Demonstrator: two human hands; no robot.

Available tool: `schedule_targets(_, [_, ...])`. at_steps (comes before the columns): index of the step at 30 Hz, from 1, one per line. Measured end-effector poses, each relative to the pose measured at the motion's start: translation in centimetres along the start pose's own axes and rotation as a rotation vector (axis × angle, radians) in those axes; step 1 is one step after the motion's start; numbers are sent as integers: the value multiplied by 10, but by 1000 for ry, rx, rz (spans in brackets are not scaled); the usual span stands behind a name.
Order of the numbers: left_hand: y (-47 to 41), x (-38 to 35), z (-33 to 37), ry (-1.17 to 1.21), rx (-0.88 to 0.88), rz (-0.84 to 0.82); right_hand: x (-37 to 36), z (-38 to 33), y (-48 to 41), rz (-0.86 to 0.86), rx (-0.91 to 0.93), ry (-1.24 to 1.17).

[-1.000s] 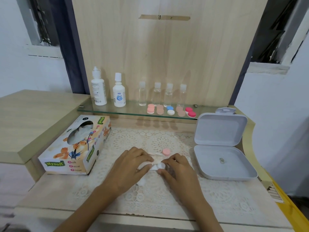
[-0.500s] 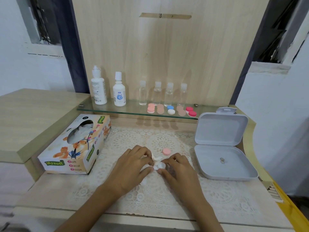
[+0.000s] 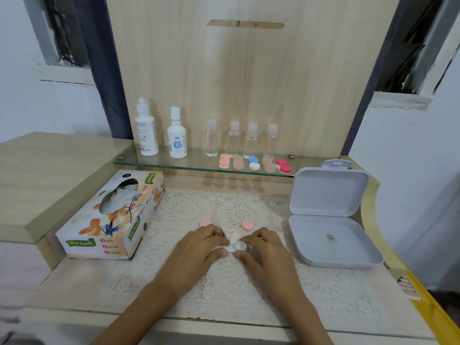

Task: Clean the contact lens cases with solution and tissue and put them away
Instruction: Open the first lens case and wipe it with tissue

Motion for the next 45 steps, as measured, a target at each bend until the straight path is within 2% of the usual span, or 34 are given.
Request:
schedule_targets(9, [-4, 2, 3, 28, 40, -7, 0, 0, 0, -6, -23, -21])
schedule_targets(16, [-3, 11, -7, 211, 157, 49, 0, 1, 0, -3, -28, -21])
schedule_targets(19, [-2, 8, -4, 210, 105, -11, 0, 1, 0, 0, -28, -11])
schedule_targets(21, [-3, 0, 3, 144, 23, -98, 1, 0, 0, 6, -24, -1])
schedule_targets(24, [-9, -5, 7, 67, -29, -128, 1, 0, 0, 3, -28, -8])
schedule_targets(28, [-12, 1, 4, 62, 20, -83, 2, -1, 0, -6, -41, -12])
schedule_targets(35, [-6, 8, -7, 65, 220, -30, 4, -1, 0, 3, -49, -39])
schedule_targets(40, [-3, 15, -5, -46, 238, 51, 4, -3, -1, 1, -39, -38])
schedule_targets(45, [3, 17, -2, -85, 172, 95, 4, -2, 0, 1, -34, -26])
Point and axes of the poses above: each hand's wrist, its own y-axis away from the middle knuckle, its own x-axis out of the back of the hand, z = x × y, the point moved 8 cm from there along -y, towards the middle knuckle, and after that the axes turned 5 degrees about x, right-handed, at the moved point
